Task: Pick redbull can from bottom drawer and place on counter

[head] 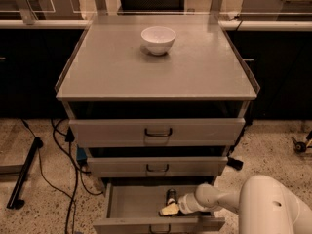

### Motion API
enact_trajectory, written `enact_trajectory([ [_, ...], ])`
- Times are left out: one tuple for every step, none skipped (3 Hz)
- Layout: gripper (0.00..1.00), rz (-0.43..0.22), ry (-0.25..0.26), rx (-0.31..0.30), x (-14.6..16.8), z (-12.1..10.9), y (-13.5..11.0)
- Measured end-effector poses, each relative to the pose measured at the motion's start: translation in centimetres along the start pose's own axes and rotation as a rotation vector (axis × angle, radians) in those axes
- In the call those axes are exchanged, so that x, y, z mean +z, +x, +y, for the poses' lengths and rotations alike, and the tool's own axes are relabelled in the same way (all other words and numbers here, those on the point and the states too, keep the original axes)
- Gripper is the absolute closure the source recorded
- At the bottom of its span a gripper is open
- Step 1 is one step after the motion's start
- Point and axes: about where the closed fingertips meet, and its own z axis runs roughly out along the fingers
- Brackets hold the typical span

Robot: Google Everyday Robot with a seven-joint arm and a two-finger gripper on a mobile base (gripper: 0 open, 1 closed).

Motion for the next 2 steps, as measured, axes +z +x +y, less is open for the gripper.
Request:
enact_trajectory([
  [0.24, 0.008, 0.002, -0.014, 0.51, 0.77, 0.06],
  [0.25, 0.012, 0.029, -0.04, 1.13, 1.36, 0.34],
])
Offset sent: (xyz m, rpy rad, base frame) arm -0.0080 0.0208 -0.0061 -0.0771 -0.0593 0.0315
